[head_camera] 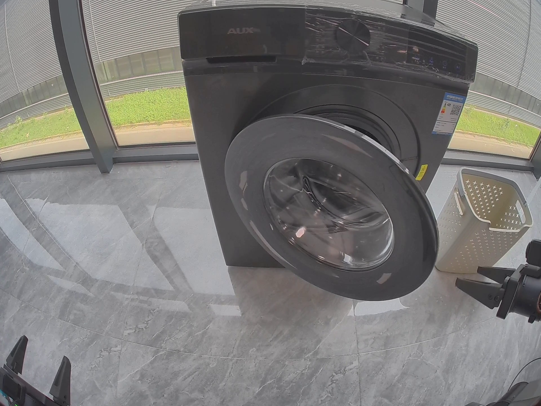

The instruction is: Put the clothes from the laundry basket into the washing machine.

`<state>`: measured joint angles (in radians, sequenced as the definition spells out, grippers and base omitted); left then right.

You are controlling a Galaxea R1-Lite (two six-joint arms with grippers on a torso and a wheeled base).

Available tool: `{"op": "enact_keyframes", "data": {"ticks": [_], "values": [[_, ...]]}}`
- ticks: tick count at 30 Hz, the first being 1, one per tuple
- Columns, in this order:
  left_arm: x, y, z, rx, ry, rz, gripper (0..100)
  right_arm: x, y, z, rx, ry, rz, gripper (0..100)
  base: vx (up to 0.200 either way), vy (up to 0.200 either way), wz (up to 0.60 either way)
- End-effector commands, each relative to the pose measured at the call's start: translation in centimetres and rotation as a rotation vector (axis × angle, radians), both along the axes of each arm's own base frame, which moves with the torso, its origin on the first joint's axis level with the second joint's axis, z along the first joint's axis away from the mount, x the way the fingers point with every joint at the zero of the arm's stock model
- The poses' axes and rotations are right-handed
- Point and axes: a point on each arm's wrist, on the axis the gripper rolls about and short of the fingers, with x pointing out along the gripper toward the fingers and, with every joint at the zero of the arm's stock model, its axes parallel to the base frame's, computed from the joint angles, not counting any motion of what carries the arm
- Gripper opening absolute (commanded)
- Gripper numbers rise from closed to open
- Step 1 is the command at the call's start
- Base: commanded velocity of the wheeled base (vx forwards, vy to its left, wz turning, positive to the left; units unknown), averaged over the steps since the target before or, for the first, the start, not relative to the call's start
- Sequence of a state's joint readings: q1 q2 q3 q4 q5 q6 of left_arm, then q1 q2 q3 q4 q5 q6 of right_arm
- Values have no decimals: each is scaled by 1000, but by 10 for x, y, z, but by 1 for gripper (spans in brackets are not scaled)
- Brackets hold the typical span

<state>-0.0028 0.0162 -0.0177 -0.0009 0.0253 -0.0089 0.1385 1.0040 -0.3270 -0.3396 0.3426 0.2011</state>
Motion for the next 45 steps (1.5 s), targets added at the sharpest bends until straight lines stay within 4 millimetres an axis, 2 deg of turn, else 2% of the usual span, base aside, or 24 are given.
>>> {"op": "enact_keyframes", "data": {"ticks": [1,5,12,24,27,39,45], "values": [[0,0,-5,0,1,0,100,-1,1,-3,0,18,8,100,0,0,0],[0,0,-5,0,1,0,100,-1,1,-2,1,5,12,100,0,0,0],[0,0,-5,-2,1,0,100,0,1,-2,-1,9,13,100,0,0,600],[0,0,-5,-2,1,-1,100,-7,14,-4,-4,16,134,100,0,0,0],[0,0,-5,-2,1,0,100,-8,16,-11,-13,44,144,100,0,0,0],[0,0,-5,1,1,0,100,-1,17,-12,-19,61,135,100,0,-200,0],[0,0,-5,1,1,-1,100,-11,29,-19,-8,92,256,100,0,0,0]]}}
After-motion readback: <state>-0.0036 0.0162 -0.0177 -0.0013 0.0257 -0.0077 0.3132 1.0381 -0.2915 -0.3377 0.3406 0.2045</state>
